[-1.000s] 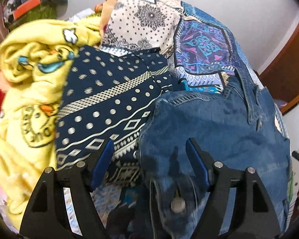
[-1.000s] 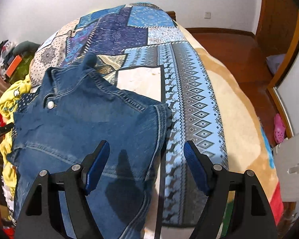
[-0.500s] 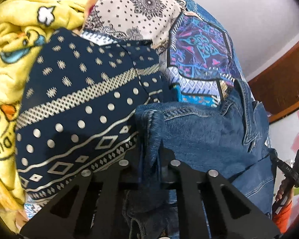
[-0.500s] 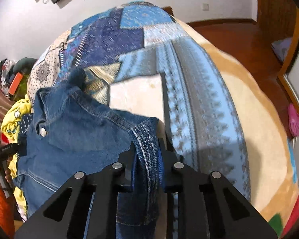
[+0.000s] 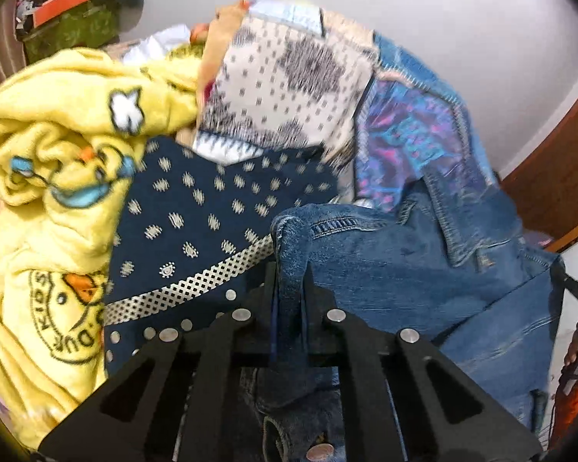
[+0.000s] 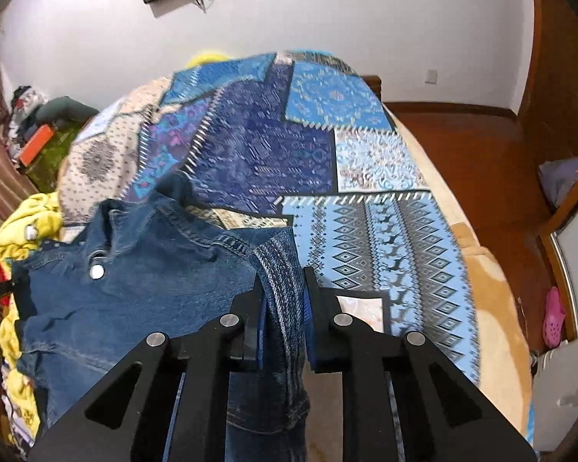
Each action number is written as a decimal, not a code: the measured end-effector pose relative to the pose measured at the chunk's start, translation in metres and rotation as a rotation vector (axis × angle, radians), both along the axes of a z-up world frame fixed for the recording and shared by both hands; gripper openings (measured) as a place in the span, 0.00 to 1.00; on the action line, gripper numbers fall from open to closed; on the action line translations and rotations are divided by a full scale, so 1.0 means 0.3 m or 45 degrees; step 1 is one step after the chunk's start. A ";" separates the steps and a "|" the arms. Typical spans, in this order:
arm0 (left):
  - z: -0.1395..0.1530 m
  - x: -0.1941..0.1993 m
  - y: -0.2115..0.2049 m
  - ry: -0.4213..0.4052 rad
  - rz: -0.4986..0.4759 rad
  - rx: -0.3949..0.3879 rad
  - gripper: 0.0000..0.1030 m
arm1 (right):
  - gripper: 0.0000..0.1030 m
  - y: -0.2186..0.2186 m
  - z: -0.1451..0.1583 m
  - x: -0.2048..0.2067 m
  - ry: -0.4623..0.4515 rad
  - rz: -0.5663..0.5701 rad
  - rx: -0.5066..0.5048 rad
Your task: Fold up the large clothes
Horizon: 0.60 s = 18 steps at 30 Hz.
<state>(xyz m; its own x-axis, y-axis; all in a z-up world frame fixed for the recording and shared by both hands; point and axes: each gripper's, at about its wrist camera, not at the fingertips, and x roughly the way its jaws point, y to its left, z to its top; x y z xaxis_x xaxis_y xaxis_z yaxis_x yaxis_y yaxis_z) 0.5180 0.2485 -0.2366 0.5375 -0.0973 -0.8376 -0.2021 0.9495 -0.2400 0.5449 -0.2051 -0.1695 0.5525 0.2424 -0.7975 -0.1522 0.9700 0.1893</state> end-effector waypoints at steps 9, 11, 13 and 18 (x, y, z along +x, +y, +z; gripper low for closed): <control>-0.122 0.026 -0.072 0.069 -0.045 0.223 0.17 | 0.22 0.011 -0.168 0.026 0.113 0.018 -0.130; -0.116 0.016 -0.098 0.077 -0.071 0.303 0.21 | 0.25 0.013 -0.165 0.015 0.123 0.024 -0.155; -0.096 -0.001 -0.123 0.099 -0.103 0.363 0.21 | 0.39 0.014 -0.145 0.002 0.145 0.021 -0.182; 0.012 -0.077 -0.152 0.076 -0.127 0.356 0.41 | 0.59 -0.023 -0.032 -0.061 0.109 -0.022 -0.113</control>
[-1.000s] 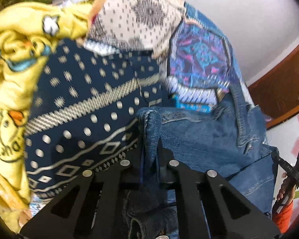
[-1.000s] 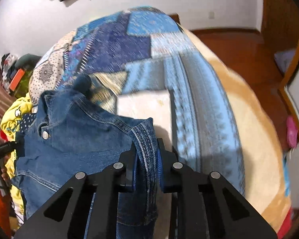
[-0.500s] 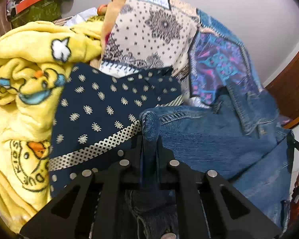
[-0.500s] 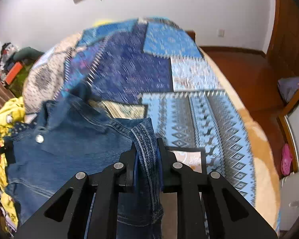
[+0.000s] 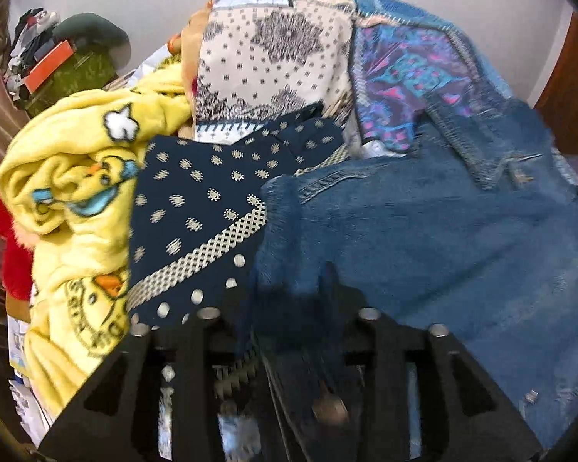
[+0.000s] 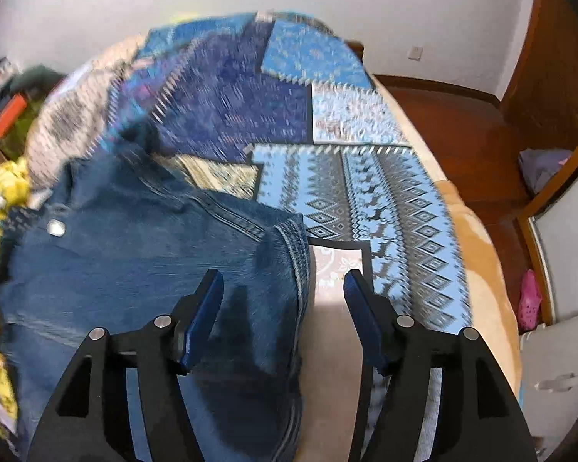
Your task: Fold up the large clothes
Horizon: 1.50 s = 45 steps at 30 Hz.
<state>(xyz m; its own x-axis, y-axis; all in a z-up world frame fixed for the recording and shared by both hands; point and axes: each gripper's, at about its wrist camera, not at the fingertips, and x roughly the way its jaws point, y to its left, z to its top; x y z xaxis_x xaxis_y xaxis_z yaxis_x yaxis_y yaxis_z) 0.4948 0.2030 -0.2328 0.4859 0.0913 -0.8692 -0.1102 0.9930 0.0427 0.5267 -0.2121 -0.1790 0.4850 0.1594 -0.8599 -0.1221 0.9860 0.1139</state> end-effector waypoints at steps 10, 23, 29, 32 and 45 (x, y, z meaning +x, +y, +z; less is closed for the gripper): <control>0.344 -0.290 -0.123 -0.248 -0.117 -0.031 0.62 | 0.73 -0.026 0.331 -0.273 -0.218 0.063 0.079; 0.343 -0.731 -0.111 -0.263 -0.070 -0.123 0.87 | 0.81 -0.028 0.342 -0.670 -0.273 0.198 0.093; 0.185 -0.879 -0.049 -0.133 0.055 -0.223 0.87 | 0.81 -0.052 0.228 -0.799 -0.175 0.155 0.055; 0.087 -0.956 -0.023 -0.057 0.127 -0.270 0.87 | 0.81 -0.074 0.174 -0.865 -0.115 0.121 0.080; -0.150 -1.110 -0.034 0.108 0.245 -0.506 0.87 | 0.81 -0.133 0.008 -1.014 0.096 0.018 0.246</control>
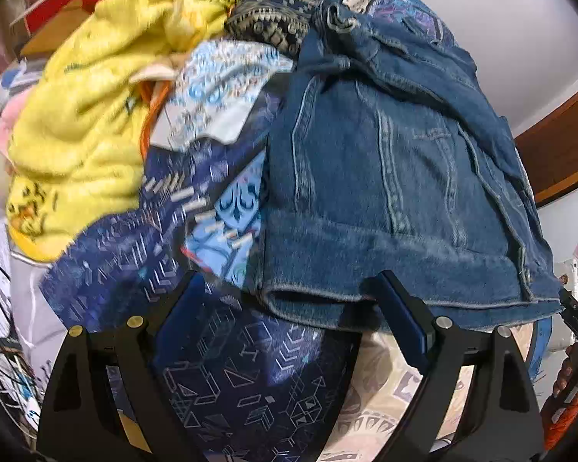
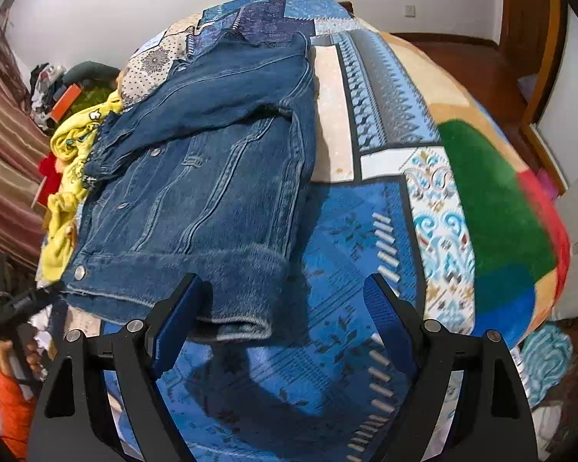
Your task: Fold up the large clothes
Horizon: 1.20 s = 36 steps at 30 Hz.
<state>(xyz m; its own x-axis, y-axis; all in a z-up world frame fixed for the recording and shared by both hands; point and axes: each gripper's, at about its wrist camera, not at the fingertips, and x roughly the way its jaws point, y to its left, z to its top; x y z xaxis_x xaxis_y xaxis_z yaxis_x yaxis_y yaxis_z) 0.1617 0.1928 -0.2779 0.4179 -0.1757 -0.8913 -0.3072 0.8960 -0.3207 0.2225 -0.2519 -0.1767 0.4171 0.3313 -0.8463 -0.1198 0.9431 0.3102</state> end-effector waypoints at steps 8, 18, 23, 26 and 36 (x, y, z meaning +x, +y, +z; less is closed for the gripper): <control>-0.022 0.005 0.015 -0.061 0.029 -0.149 0.51 | 0.68 0.037 -0.019 -0.004 0.013 0.043 0.154; 0.059 -0.001 0.052 -0.180 0.050 -0.153 0.11 | 0.14 0.038 0.008 0.007 -0.040 0.048 0.204; 0.192 0.033 0.033 -0.308 0.027 -0.097 0.09 | 0.12 0.057 0.092 0.041 -0.161 0.095 0.213; 0.286 0.077 0.032 -0.398 0.003 -0.086 0.09 | 0.11 0.085 0.150 0.082 -0.235 0.137 0.198; 0.543 0.389 0.026 -0.631 -0.102 0.075 0.08 | 0.11 0.127 0.340 0.325 -0.479 0.165 0.134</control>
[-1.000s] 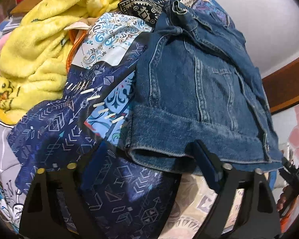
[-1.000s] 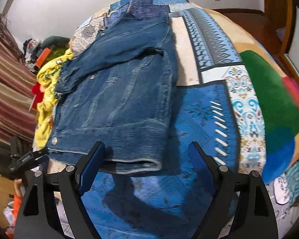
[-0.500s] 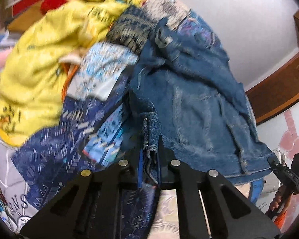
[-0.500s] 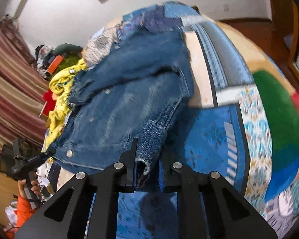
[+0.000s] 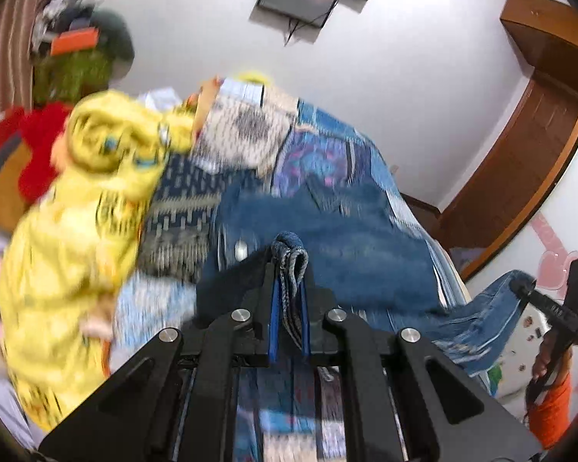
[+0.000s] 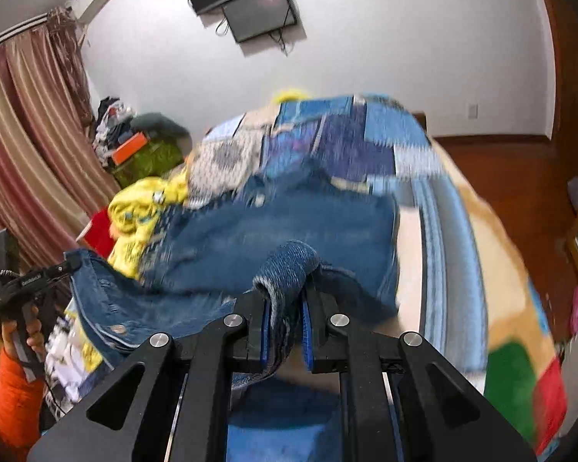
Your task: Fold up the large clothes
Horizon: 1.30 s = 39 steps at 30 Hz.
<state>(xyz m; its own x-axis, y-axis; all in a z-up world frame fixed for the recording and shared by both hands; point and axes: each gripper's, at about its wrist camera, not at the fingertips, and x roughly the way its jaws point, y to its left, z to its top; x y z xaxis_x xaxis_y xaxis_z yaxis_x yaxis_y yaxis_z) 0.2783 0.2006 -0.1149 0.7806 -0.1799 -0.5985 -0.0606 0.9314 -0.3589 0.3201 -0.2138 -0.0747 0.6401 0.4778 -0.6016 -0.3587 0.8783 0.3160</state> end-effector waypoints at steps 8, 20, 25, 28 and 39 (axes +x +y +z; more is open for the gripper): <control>0.047 0.376 0.066 -0.026 0.057 0.040 0.08 | 0.11 0.016 0.014 0.352 0.012 -0.082 0.042; -0.331 0.865 0.105 0.296 0.151 0.143 0.08 | 0.11 0.081 -0.297 0.779 0.276 -0.154 -0.030; -0.428 0.897 0.086 0.366 0.137 0.183 0.10 | 0.19 0.056 -0.388 0.835 0.433 -0.115 -0.010; -0.386 0.897 0.035 0.379 0.069 0.355 0.15 | 0.25 0.033 -0.343 0.826 0.437 -0.051 0.013; -0.094 0.742 -0.043 0.211 0.008 0.390 0.73 | 0.76 -0.056 0.007 0.632 0.077 -0.212 -0.078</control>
